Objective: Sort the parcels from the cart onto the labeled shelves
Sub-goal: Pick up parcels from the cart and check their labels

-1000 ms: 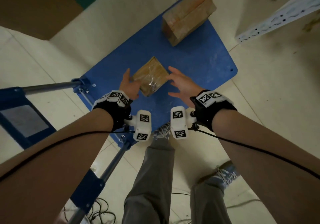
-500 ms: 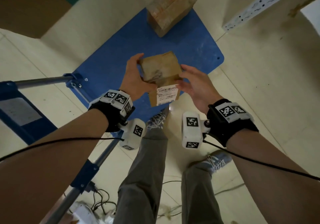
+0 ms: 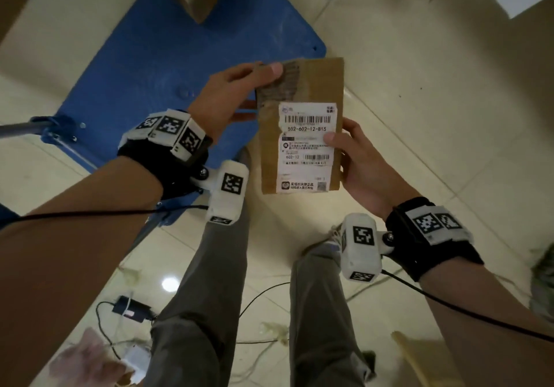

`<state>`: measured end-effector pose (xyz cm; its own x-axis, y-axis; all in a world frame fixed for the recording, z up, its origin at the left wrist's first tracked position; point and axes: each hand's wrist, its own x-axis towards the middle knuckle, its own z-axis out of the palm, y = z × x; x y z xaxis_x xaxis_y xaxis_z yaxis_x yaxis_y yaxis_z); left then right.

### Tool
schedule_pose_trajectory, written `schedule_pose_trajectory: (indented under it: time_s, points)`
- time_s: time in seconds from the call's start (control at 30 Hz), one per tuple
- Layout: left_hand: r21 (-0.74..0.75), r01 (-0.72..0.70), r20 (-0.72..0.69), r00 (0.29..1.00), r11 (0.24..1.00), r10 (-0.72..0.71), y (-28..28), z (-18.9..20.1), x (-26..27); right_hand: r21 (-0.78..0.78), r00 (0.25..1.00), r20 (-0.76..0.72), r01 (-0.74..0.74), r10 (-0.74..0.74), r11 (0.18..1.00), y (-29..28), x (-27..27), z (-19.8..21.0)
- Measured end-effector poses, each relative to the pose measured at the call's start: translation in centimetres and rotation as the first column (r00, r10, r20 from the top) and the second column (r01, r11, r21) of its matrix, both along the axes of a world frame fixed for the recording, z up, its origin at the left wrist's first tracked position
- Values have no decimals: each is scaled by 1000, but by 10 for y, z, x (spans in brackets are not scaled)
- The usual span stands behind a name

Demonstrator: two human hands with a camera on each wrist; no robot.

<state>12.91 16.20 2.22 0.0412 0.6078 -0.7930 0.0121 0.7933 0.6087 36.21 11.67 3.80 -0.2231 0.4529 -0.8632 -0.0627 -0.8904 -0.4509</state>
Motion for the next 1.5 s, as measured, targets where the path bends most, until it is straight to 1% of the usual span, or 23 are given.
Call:
schedule_pose_trajectory:
  time_s: [0.13,0.23,0.33,0.47,0.53,0.6,0.67,0.77,0.87,0.93,1.0,1.03,1.1,1.17,1.2,1.27,1.37,1.43,1.5]
  points:
    - [-25,9,-7,1000,1000,-9,4,10,31,-21,999,-26,33,-33,999,-15,22,2]
    - [-3,52,1,999,999,-52,5,19,50,-28,994,-42,104,-105,994,-20,31,7]
    - [27,94,57,994,995,-95,3,25,63,-57,975,-59,212,-215,976,-24,39,11]
    - [-7,203,153,968,979,-199,-6,30,76,-118,949,-109,283,-296,952,-28,47,13]
    - [-26,216,154,966,976,-209,-10,35,81,-163,914,-136,360,-383,918,-30,53,12]
    - [-18,227,163,962,974,-221,-14,39,87,-249,847,-181,453,-500,856,-34,61,12]
    - [24,275,185,944,961,-275,-17,45,95,-342,786,-228,487,-574,803,-38,67,13]
    - [58,307,127,942,950,-312,-21,54,110,-383,726,-279,516,-629,766,-48,71,12]
    - [68,337,69,937,939,-342,-26,60,125,-379,705,-316,520,-635,766,-58,76,9]
    - [103,383,7,923,918,-386,-28,65,132,-386,704,-321,514,-634,766,-62,79,6]
    - [177,483,-117,875,857,-469,-28,68,138,-398,720,-304,499,-624,770,-64,79,6]
    - [183,535,-161,844,825,-512,-28,70,141,-402,737,-283,489,-613,774,-65,79,6]
    - [144,610,-224,787,780,-574,-29,70,147,-393,789,-173,493,-589,776,-66,80,6]
    - [66,622,-269,764,780,-586,-30,68,152,-379,841,-65,477,-537,793,-65,83,6]
    - [28,604,-287,768,796,-572,-30,66,153,-375,863,-17,463,-505,803,-63,84,6]
    - [-45,539,-299,796,841,-526,-30,64,157,-381,883,39,445,-467,810,-60,88,11]
    - [-143,411,-227,872,900,-434,-26,64,162,-364,891,98,446,-443,817,-56,97,17]
    - [-184,356,-177,905,916,-387,-22,68,168,-330,894,116,446,-433,832,-54,104,21]
    - [-214,342,-155,913,915,-377,-18,73,173,-310,901,121,433,-416,847,-51,111,27]
